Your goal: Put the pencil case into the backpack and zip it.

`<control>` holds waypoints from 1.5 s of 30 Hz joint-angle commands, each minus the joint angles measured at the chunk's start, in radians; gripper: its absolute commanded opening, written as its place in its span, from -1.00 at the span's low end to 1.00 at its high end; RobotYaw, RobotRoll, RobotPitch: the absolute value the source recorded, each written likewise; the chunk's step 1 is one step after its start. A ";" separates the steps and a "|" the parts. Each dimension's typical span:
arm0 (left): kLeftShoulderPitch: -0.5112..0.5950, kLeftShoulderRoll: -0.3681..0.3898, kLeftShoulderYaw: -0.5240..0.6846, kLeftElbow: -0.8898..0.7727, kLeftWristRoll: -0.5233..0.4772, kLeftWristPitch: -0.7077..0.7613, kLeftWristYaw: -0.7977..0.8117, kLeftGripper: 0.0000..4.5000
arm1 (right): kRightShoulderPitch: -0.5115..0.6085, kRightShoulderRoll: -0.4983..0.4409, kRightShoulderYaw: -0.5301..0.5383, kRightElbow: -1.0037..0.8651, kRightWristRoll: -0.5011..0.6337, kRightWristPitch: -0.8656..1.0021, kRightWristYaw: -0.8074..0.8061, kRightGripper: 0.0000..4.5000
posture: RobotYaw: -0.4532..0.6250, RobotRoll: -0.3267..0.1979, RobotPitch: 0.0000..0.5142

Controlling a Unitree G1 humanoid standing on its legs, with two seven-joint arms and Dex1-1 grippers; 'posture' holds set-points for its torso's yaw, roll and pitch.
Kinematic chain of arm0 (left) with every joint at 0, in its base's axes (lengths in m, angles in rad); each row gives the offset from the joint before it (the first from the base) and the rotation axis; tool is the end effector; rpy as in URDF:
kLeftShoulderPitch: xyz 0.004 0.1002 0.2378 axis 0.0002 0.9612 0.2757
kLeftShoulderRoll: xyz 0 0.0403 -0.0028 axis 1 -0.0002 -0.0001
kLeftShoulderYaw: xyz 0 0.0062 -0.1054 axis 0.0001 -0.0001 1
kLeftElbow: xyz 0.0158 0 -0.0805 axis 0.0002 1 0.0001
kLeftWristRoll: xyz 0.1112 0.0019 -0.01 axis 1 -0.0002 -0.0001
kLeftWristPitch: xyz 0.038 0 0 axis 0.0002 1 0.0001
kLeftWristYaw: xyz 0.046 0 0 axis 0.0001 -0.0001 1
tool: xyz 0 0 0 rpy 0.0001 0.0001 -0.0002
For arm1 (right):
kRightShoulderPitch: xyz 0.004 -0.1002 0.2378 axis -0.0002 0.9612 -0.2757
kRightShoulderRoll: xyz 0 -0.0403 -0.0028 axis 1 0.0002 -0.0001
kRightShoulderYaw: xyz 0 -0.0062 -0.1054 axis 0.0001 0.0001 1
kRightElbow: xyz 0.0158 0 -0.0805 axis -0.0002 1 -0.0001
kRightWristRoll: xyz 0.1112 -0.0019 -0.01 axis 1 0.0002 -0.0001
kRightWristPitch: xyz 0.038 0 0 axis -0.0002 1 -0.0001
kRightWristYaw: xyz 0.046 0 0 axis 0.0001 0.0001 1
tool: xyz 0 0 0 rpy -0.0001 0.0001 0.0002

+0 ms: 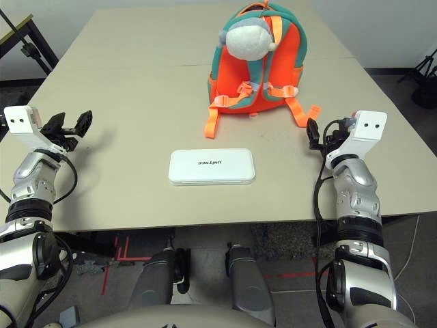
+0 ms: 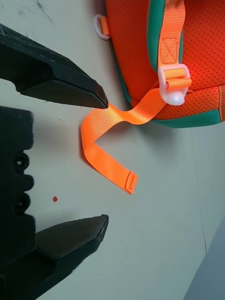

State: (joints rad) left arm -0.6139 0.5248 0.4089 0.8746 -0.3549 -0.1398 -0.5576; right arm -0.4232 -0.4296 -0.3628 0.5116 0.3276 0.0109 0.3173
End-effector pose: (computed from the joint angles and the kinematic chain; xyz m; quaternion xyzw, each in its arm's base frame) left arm 0.2936 0.3296 0.1012 -0.0529 -0.0592 -0.0201 0.9966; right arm 0.2769 -0.3009 0.0920 0.0355 -0.0301 -0.0364 0.9983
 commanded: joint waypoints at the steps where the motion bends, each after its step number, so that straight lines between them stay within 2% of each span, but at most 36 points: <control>1: -0.007 -0.009 -0.008 0.012 0.005 0.003 0.000 1.00 | 0.013 -0.017 -0.011 0.009 -0.011 -0.015 -0.001 0.98 | -0.34 0.25 -0.50; 7: -0.021 -0.017 -0.020 0.010 0.006 0.016 -0.010 1.00 | 0.030 -0.018 -0.012 -0.011 -0.007 -0.012 -0.010 0.98 | -0.35 0.25 -0.49; 11: -0.014 -0.014 -0.031 -0.029 -0.006 0.084 -0.023 1.00 | 0.038 -0.016 -0.008 -0.021 -0.005 -0.010 -0.009 0.98 | -0.34 0.25 -0.49; 14: -0.006 -0.019 -0.056 -0.116 -0.033 0.220 -0.062 1.00 | 0.037 -0.028 -0.001 -0.014 -0.014 -0.021 0.005 0.98 | -0.33 0.25 -0.50; 16: 0.004 -0.020 -0.071 -0.207 -0.074 0.363 -0.092 1.00 | 0.036 -0.031 0.002 -0.008 -0.018 -0.030 0.012 0.98 | -0.34 0.25 -0.52; 21: 0.013 0.012 -0.113 -0.431 -0.219 0.844 -0.143 1.00 | 0.031 -0.031 0.016 -0.030 -0.027 -0.036 0.024 0.98 | -0.35 0.25 -0.54; 28: 0.024 0.007 -0.098 -0.587 -0.389 1.282 -0.133 1.00 | 0.058 -0.047 0.074 -0.165 -0.039 0.024 0.094 0.98 | -0.37 0.25 -0.58; 39: 0.036 -0.093 -0.003 -0.585 -0.500 1.542 -0.043 1.00 | 0.127 -0.112 0.191 -0.377 -0.060 0.138 0.249 0.98 | -0.42 0.25 -0.57; 42: 0.036 -0.116 0.026 -0.563 -0.508 1.570 -0.021 1.00 | 0.143 -0.137 0.218 -0.413 -0.071 0.157 0.280 0.75 | -0.43 0.25 -0.56; 45: 0.039 -0.137 0.050 -0.535 -0.505 1.587 -0.001 1.00 | 0.160 -0.164 0.250 -0.446 -0.087 0.179 0.321 0.24 | -0.44 0.25 -0.56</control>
State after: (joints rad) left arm -0.5826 0.3956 0.4367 0.3123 -0.8555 1.4289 -0.5800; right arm -0.2803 -0.5797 -0.1379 0.0984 0.2525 0.1710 0.6111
